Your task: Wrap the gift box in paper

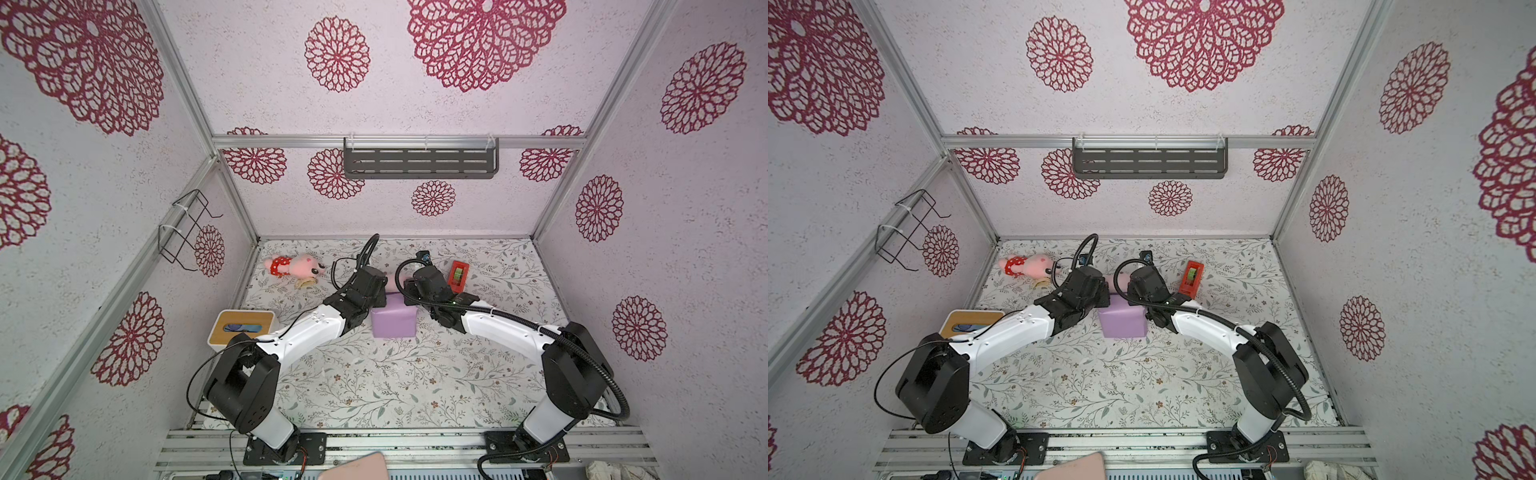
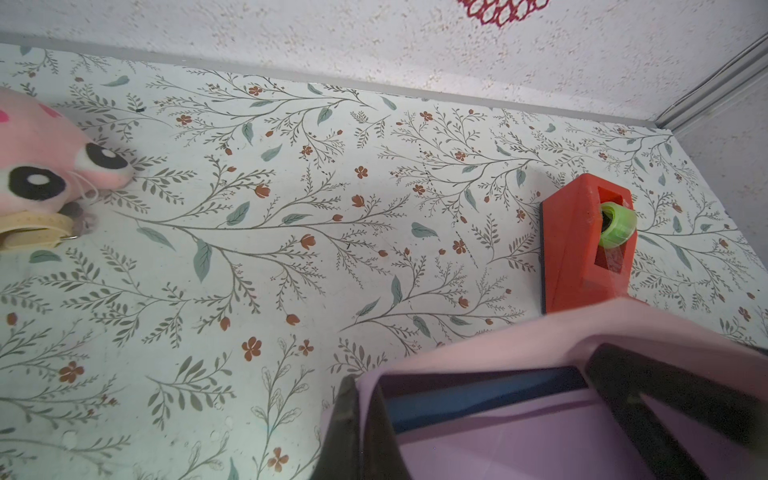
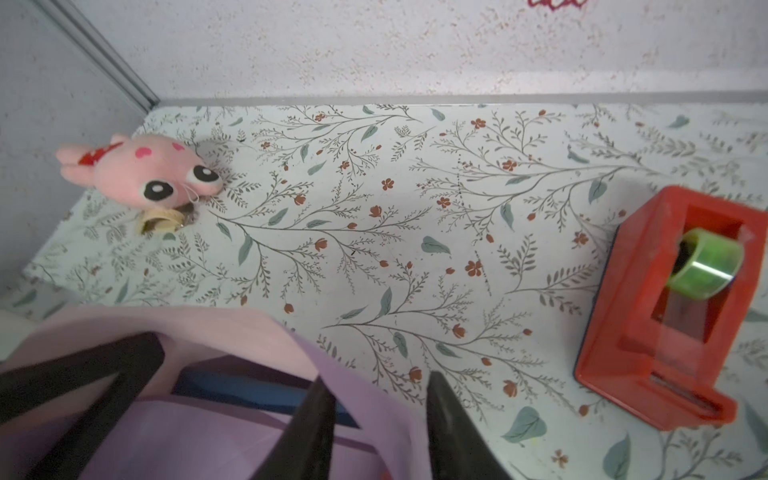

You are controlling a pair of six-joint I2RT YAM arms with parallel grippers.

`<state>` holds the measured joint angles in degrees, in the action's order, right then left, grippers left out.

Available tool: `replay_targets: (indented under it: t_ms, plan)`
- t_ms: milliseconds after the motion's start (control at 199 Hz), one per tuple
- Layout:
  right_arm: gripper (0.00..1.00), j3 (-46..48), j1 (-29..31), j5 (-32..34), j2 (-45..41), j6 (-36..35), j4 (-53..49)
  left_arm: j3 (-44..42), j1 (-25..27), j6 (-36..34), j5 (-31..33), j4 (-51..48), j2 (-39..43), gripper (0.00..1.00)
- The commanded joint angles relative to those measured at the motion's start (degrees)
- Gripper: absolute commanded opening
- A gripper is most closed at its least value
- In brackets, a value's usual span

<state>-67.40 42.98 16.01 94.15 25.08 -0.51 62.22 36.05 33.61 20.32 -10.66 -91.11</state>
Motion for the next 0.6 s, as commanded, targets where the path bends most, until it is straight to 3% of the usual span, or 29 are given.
replay_targets:
  t_ms: [0, 111, 231, 362, 598]
  plan:
    - [0.59, -1.71, -1.3, -8.11, -6.56, -1.96, -3.75, 0.99, -0.28, -0.55, 0.95, -0.22, 0.58, 0.0]
    - [0.68, 1.97, -5.45, -22.56, -11.88, -1.94, -4.88, 0.72, -0.29, -0.51, 0.47, 0.02, 0.58, 0.0]
    - [0.7, 7.89, -13.45, -37.69, -16.21, 0.85, -0.44, 0.4, -0.37, -0.52, 0.51, 0.38, 0.83, 0.0]
    - [0.64, 8.88, -19.47, -40.32, -14.14, 2.52, 0.25, 0.62, -0.37, -0.69, 0.26, 0.36, 0.71, 0.0]
    - [0.55, 8.46, -19.38, -41.59, -7.93, 4.44, 3.91, 0.72, -0.37, -0.55, 0.07, 0.37, 0.58, 0.0]
